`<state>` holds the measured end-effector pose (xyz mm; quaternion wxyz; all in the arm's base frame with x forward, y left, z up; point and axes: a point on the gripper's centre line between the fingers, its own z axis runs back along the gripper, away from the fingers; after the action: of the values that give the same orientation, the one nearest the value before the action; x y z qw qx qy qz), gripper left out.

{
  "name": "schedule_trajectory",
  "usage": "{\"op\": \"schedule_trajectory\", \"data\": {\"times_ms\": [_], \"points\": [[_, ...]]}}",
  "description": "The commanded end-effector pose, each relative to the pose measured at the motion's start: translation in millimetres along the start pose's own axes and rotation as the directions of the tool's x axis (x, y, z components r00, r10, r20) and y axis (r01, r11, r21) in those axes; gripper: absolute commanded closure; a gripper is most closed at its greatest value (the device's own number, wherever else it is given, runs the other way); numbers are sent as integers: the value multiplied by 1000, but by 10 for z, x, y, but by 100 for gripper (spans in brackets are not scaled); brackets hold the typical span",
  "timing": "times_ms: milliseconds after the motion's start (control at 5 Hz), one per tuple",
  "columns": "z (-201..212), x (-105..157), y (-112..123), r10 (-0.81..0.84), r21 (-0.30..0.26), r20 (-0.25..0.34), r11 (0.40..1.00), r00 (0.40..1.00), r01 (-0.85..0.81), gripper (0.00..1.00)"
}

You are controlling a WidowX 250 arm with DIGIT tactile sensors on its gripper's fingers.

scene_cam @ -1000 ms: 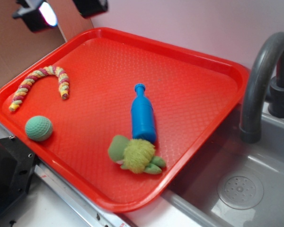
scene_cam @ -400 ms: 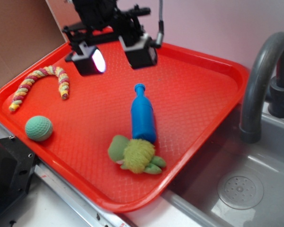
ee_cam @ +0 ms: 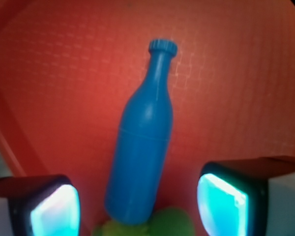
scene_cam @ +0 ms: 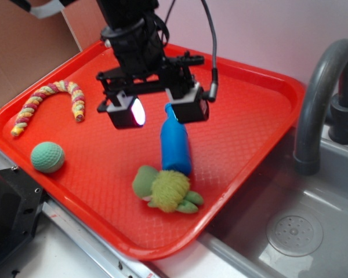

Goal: Grab the blue bottle.

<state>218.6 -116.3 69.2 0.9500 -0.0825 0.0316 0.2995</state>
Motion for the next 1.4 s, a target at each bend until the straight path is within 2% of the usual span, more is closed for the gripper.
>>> {"op": "schedule_trajectory", "data": {"times_ms": [0, 400, 600, 800, 1000, 1200], "points": [[-277, 175, -52, -17, -86, -77, 996, 997, 11, 0], [-368, 223, -74, -26, -23, -134, 999, 991, 23, 2], [-364, 215, -82, -53, -25, -132, 998, 990, 50, 100], [-265, 253, -40, -33, -34, -111, 999, 993, 29, 100], [273, 355, 48, -36, -125, -17, 992, 999, 33, 100], [813, 334, 158, -4, -142, 112, 990, 994, 20, 100]]}}
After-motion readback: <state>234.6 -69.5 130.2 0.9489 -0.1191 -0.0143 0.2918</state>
